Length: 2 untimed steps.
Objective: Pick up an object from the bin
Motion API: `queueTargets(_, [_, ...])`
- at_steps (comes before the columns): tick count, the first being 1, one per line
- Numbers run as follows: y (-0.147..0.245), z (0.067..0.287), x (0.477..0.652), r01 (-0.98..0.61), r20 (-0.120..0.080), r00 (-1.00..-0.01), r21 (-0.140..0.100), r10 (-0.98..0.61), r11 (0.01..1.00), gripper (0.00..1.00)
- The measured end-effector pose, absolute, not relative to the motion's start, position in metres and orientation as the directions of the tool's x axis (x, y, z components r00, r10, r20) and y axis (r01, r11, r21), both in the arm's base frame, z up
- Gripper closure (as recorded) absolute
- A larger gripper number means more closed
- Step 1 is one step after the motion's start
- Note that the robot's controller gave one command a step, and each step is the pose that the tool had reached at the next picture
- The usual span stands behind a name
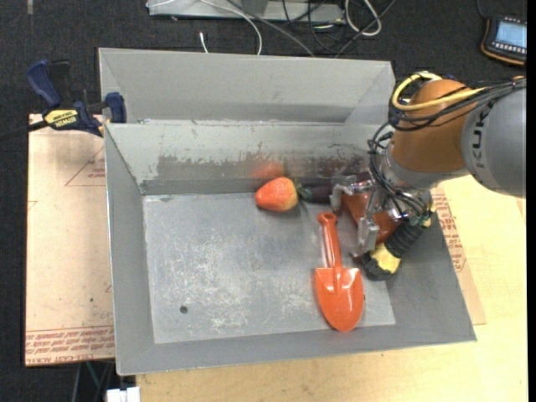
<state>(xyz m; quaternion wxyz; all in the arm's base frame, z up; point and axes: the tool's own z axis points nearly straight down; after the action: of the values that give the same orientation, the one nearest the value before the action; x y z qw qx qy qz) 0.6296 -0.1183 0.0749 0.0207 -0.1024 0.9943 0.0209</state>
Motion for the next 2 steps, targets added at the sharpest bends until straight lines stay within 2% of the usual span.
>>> queueTargets(1, [-0.127, 0.102, 0.641, -0.031, -0.04, -0.999, 0.047, -0.03, 0.998, 0.0])
queueTargets(2, [-0.109, 0.072, 0.639, -0.15, -0.045, -0.988, 0.041, -0.148, 0.988, 0.0])
